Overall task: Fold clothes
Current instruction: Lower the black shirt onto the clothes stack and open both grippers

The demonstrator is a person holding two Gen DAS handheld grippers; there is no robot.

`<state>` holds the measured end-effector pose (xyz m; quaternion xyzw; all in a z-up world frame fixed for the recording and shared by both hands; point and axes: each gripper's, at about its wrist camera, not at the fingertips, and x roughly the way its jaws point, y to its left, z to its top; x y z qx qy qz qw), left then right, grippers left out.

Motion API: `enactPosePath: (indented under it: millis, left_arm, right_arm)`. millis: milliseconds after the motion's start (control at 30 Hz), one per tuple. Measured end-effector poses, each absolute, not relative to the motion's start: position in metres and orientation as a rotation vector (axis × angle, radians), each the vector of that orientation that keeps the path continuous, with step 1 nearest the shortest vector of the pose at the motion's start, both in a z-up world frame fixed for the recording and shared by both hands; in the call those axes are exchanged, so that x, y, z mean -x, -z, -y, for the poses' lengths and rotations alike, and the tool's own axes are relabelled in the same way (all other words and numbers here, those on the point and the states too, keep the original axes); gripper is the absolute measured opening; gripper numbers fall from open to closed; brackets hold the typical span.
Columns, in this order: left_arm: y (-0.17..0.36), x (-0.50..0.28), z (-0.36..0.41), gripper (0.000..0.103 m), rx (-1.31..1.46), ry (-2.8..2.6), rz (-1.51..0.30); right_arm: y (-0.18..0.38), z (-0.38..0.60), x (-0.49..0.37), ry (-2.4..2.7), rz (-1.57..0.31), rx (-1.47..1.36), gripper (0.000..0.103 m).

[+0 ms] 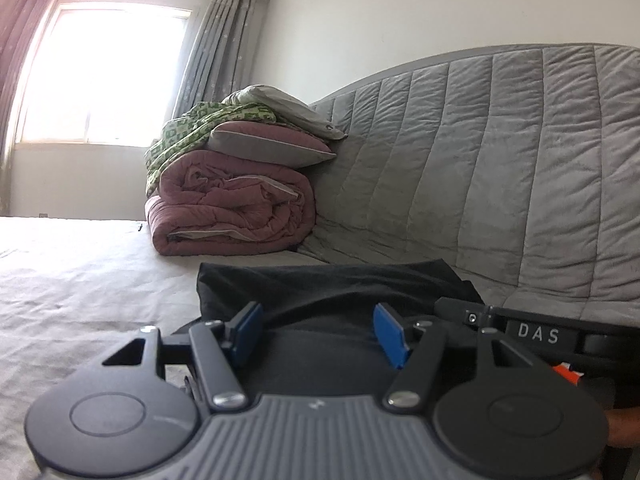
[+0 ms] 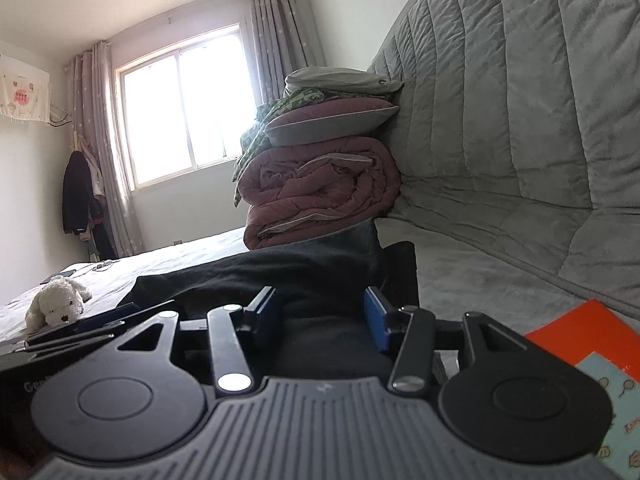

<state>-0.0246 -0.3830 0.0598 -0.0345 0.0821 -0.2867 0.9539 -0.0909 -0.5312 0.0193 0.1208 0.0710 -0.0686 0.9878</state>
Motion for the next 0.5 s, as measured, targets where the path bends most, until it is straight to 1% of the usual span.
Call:
enactPosePath:
  millis: [167,300,367,433,500]
  left_arm:
    - [-0.060,0.026,0.382,0.064,0.059,0.588,-0.151]
    - [-0.071,0.025,0.379,0.064,0.037,0.608,-0.153]
    - [-0.078,0.025,0.376,0.066,0.035,0.622,-0.156]
    - [-0.085,0.021,0.368,0.071,0.068,0.629,-0.160]
    - [-0.091,0.017,0.360,0.073,0.108,0.633,-0.164]
  right_arm:
    - [-0.019,0.532,0.091,0.138,-0.129,-0.239,0.050]
    - [-0.026,0.530,0.091,0.142,-0.138,-0.227,0.050]
    - [-0.030,0.531,0.092,0.142,-0.143,-0.231,0.051]
    - [-0.035,0.531,0.091,0.145,-0.151,-0.232,0.054]
    - [-0.042,0.530,0.090,0.148,-0.156,-0.234,0.055]
